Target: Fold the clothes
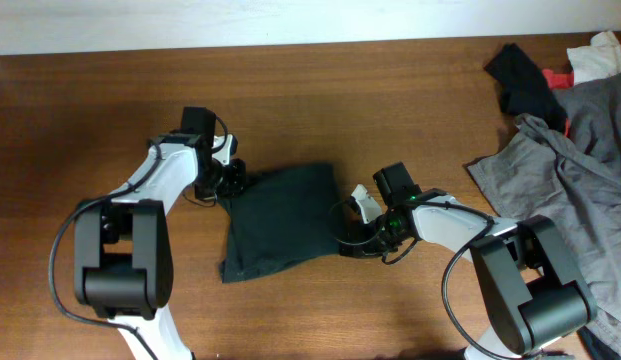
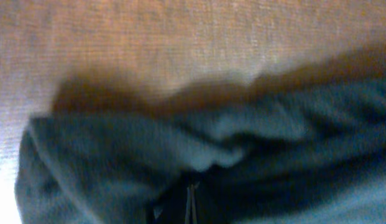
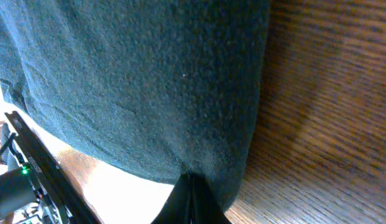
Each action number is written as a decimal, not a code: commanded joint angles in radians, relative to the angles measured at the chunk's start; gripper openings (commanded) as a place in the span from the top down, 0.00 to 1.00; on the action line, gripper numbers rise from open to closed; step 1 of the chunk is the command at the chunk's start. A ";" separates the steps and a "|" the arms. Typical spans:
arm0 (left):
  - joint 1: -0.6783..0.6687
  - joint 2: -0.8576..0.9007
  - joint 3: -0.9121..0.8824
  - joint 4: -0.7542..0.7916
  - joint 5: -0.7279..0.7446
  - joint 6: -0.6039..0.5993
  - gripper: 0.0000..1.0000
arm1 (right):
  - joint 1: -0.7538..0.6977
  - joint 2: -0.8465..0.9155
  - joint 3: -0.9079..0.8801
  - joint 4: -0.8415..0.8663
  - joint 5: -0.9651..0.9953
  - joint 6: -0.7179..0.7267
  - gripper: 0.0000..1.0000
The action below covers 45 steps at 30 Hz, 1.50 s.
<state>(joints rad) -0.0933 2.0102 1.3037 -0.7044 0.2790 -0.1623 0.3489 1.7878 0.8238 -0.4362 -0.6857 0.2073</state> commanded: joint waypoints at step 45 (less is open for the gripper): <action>-0.122 -0.229 -0.094 -0.276 -0.280 -0.137 0.39 | -0.196 -0.048 0.472 -0.538 0.370 -0.044 0.08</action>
<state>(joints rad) -0.1989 1.7840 1.2484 -1.0054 0.0772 -0.2558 0.1822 1.7603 1.2831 -0.9638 -0.4091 0.1844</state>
